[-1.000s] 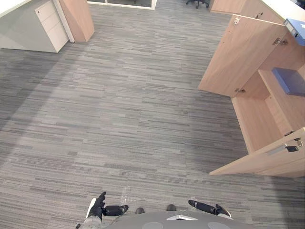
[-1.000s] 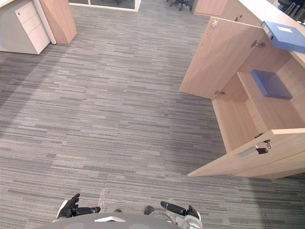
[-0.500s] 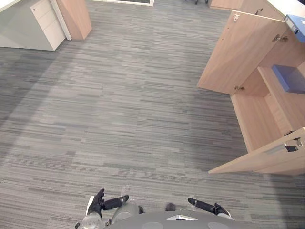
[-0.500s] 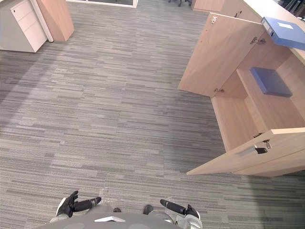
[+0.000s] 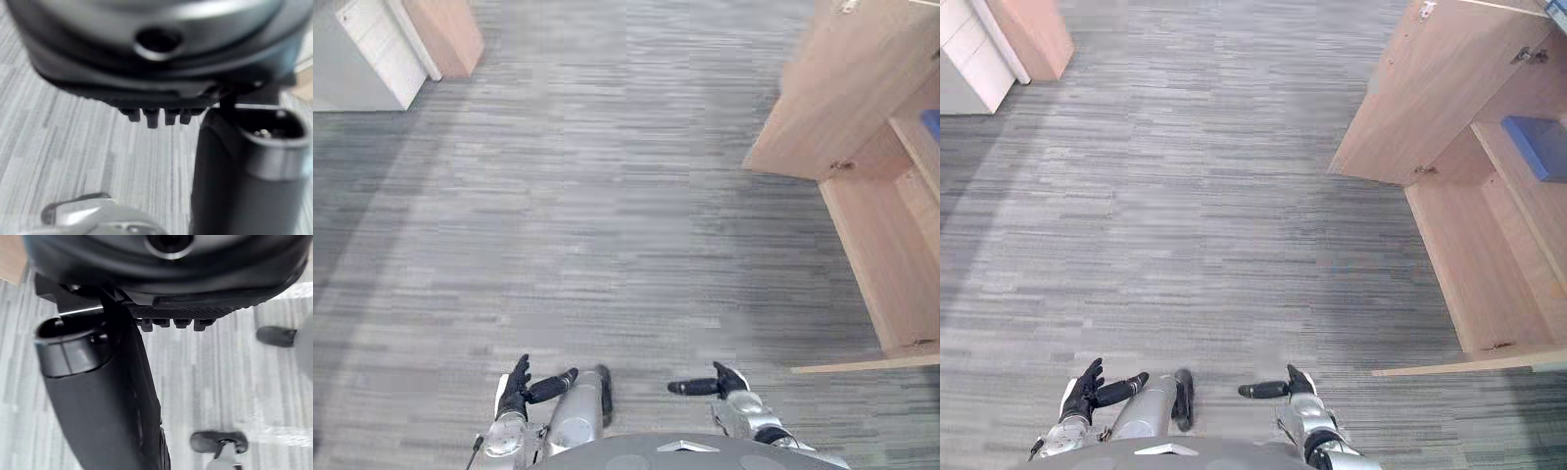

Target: Walk over to the cabinet, pick up the folder, carry it to the office cabinet, place the folder inside the office cabinet, then close the office cabinet door

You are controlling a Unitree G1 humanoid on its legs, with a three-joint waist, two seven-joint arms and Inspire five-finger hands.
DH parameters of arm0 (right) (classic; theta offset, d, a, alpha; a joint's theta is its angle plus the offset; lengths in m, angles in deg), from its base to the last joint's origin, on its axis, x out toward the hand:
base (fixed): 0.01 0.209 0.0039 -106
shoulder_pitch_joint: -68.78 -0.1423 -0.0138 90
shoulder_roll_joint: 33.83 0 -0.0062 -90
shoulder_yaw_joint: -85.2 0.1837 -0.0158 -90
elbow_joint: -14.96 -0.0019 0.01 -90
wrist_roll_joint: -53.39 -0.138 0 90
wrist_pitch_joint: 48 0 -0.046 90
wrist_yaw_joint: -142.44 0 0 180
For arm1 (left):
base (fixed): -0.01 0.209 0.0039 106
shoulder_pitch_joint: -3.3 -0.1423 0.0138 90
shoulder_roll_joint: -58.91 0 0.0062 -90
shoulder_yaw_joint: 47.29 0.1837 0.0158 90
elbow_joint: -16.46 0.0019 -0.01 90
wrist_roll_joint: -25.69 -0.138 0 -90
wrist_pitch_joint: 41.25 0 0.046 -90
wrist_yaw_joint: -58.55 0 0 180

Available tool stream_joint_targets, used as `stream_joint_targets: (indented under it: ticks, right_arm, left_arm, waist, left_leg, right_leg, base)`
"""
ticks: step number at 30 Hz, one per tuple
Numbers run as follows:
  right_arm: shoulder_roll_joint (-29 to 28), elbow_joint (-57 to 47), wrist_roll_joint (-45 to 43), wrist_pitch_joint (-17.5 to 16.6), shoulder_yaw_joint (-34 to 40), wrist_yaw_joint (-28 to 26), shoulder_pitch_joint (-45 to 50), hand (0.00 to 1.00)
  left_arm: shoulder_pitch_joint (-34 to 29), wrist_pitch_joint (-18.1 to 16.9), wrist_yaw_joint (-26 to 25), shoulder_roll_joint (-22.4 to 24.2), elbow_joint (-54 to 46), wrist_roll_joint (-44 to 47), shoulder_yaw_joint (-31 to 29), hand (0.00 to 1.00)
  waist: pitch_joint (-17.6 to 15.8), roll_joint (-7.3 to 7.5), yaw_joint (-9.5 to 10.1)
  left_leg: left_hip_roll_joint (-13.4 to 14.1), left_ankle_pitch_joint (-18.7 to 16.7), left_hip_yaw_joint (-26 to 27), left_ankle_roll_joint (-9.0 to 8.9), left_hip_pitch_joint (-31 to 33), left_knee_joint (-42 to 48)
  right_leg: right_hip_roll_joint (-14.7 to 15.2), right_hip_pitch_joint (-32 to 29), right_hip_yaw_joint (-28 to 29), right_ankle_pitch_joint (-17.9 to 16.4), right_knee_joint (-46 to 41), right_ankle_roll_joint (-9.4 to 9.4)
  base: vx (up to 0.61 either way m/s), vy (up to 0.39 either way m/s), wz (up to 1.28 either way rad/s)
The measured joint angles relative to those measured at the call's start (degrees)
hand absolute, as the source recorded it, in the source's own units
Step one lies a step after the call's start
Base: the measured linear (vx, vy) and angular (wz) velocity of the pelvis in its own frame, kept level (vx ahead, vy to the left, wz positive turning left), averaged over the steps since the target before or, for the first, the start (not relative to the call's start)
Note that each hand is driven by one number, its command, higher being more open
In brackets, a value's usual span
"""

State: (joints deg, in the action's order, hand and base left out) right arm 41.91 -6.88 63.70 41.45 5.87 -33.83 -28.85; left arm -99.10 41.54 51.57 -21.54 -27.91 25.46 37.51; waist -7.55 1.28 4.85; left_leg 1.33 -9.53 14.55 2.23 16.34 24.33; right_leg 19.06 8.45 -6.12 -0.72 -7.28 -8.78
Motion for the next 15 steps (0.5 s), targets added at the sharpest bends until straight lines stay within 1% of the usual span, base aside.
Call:
stream_joint_targets:
  ticks: [1, 2, 3, 4, 5, 6, 7, 8, 9, 10, 11, 12, 13, 14, 15]
  right_arm:
    - [0.67, -0.46, -1.45, -0.01, 0.30, 0.18, 0.10, 1.00]
    - [1.19, -0.54, -2.90, 0.16, 1.75, 0.33, 0.39, 1.00]
    - [1.63, -0.69, -4.35, 0.32, 3.10, 0.55, 1.29, 1.00]
    - [1.81, -1.20, -5.07, 0.47, 4.54, 0.63, 2.38, 1.00]
    - [2.00, -2.62, -4.92, 0.01, 4.66, 0.76, 2.89, 1.00]
    - [2.58, -3.32, -5.26, 0.06, 5.07, 0.79, 3.03, 1.00]
    - [2.64, -3.30, -6.48, 0.15, 5.65, 0.82, 2.52, 1.00]
    - [2.54, -3.30, -6.73, 0.15, 5.80, 0.80, 2.44, 1.00]
    - [2.18, -3.35, -6.83, 0.09, 6.21, 0.75, 2.25, 1.00]
    - [1.88, -3.42, -6.84, 0.01, 7.28, 0.68, 1.77, 1.00]
    - [1.77, -3.42, -6.97, 0.12, 7.72, 0.68, 1.45, 1.00]
    - [1.35, -3.87, -7.26, 0.25, 8.44, 0.70, 0.77, 1.00]
    - [0.40, -4.25, -7.40, 0.25, 8.92, 0.81, 0.74, 1.00]
    - [-0.27, -4.48, -7.43, 0.26, 8.91, 0.86, 0.74, 1.00]
    - [-1.38, -4.96, -7.42, 0.46, 8.91, 0.98, 0.78, 1.00]
  left_arm:
    - [-0.46, 0.15, -0.09, 0.48, 0.05, 0.03, -0.08, 1.00]
    - [-0.55, 0.13, -0.15, 0.67, 0.32, 0.11, 0.02, 1.00]
    - [-0.47, 0.02, -0.24, 0.91, 0.84, 0.18, 0.09, 1.00]
    - [-0.37, 0.02, -0.33, 1.09, 1.84, 0.40, 0.40, 1.00]
    - [-0.56, -0.01, -0.38, 1.02, 2.33, 0.52, 0.38, 1.00]
    - [-0.63, 0.11, -0.43, 0.99, 4.09, 0.79, 0.33, 1.00]
    - [-0.66, 0.31, -0.47, 0.98, 5.86, 1.79, 0.27, 1.00]
    - [-0.66, 0.48, -0.45, 1.01, 6.55, 2.11, 0.07, 1.00]
    - [-0.58, 0.88, -0.38, 1.04, 7.45, 2.54, -0.28, 1.00]
    - [-0.41, 1.03, -0.19, 0.91, 7.89, 2.82, -0.44, 1.00]
    - [-0.53, 1.18, -0.12, 1.06, 7.96, 3.25, -0.78, 1.00]
    - [-0.90, 1.29, -0.02, 1.56, 7.89, 4.18, -1.64, 1.00]
    - [-1.35, 1.27, 0.02, 2.01, 7.78, 4.19, -2.84, 1.00]
    - [-1.59, 1.31, 0.10, 1.94, 7.76, 4.17, -3.48, 1.00]
    - [-1.70, 1.57, 0.23, 1.92, 7.77, 4.15, -5.17, 1.00]
  waist:
    - [0.29, -0.47, -0.41]
    - [0.44, -0.68, -0.62]
    - [0.57, -0.88, -0.70]
    - [0.64, -0.76, -1.66]
    - [0.78, -0.58, -2.02]
    - [0.87, -0.53, -2.86]
    - [0.88, -0.79, -3.45]
    - [0.79, -0.96, -3.63]
    - [0.54, -1.08, -3.70]
    - [-0.67, -0.95, -3.60]
    - [-1.26, -1.42, -3.60]
    - [-1.57, -1.21, -3.51]
    - [-1.73, -1.63, -3.51]
    - [-1.66, -1.02, -3.33]
    - [-1.89, 0.02, -2.86]
  left_leg:
    - [-1.86, -0.32, 1.30, 0.62, -3.56, -3.33]
    - [-3.61, -0.30, 2.13, 1.26, -6.61, -6.01]
    - [-5.15, -0.41, 2.87, 2.52, -9.85, -8.40]
    - [-7.20, -0.75, 2.84, 3.31, -13.70, -10.61]
    - [-8.09, -0.75, 2.83, 3.36, -15.59, -11.78]
    - [-9.20, -0.73, 2.48, 3.69, -19.55, -14.19]
    - [-9.17, -0.72, 2.31, 3.71, -22.62, -15.75]
    - [-8.94, -0.72, 2.37, 3.71, -23.54, -16.08]
    - [-8.42, -0.72, 2.59, 3.70, -25.21, -16.88]
    - [-7.83, -0.74, 3.04, 3.66, -27.35, -17.62]
    - [-7.36, -0.89, 3.35, 3.40, -28.06, -17.72]
    - [-6.28, -1.30, 4.42, 2.69, -29.69, -18.37]
    - [-5.77, -1.94, 6.15, 1.65, -31.05, -20.68]
    - [-5.78, -2.20, 7.36, 1.21, -31.79, -21.87]
    - [-5.88, -2.58, 8.95, 0.53, -32.45, -22.47]
  right_leg:
    - [2.24, -1.99, 0.68, 1.46, -5.56, 0.28]
    - [4.25, -4.11, 0.74, 2.23, -11.87, 1.21]
    - [6.42, -7.25, 0.36, 2.88, -21.53, 3.15]
    - [9.34, -12.24, -1.84, 1.92, -38.27, 8.54]
    - [10.67, -14.10, -3.80, 1.12, -44.75, 11.28]
    - [12.44, -16.41, -8.97, -1.20, -54.46, 14.34]
    - [11.88, -17.63, -13.65, -3.78, -58.51, 15.24]
    - [11.34, -18.19, -15.86, -5.32, -58.61, 14.61]
    - [9.98, -19.28, -20.08, -8.01, -56.38, 13.46]
    - [8.41, -19.50, -23.80, -9.75, -51.73, 12.37]
    - [7.28, -19.61, -25.39, -10.38, -48.59, 11.73]
    - [4.69, -19.76, -28.88, -10.49, -40.74, 10.77]
    - [2.35, -20.05, -33.35, -8.70, -32.04, 8.89]
    - [1.46, -20.26, -35.23, -7.14, -27.63, 8.54]
    - [0.12, -20.76, -37.71, -4.98, -22.28, 9.05]
  base:
    - [0.35, 0.351, -0.52]
    - [0.28, 0.274, -0.34]
    - [0.27, 0.264, -0.07]
    - [0.21, 0.204, 0.02]
    - [0.28, 0.240, 0.11]
    - [0.34, 0.214, -0.03]
    - [0.33, 0.175, -0.05]
    - [0.24, 0.099, -0.10]
    - [0.21, 0.032, -0.14]
    - [0.19, 0.009, -0.16]
    - [0.20, -0.029, -0.25]
    - [0.12, -0.069, -0.34]
    - [0.13, -0.081, -0.42]
    - [0.13, -0.116, -0.57]
    - [0.11, -0.120, -0.64]
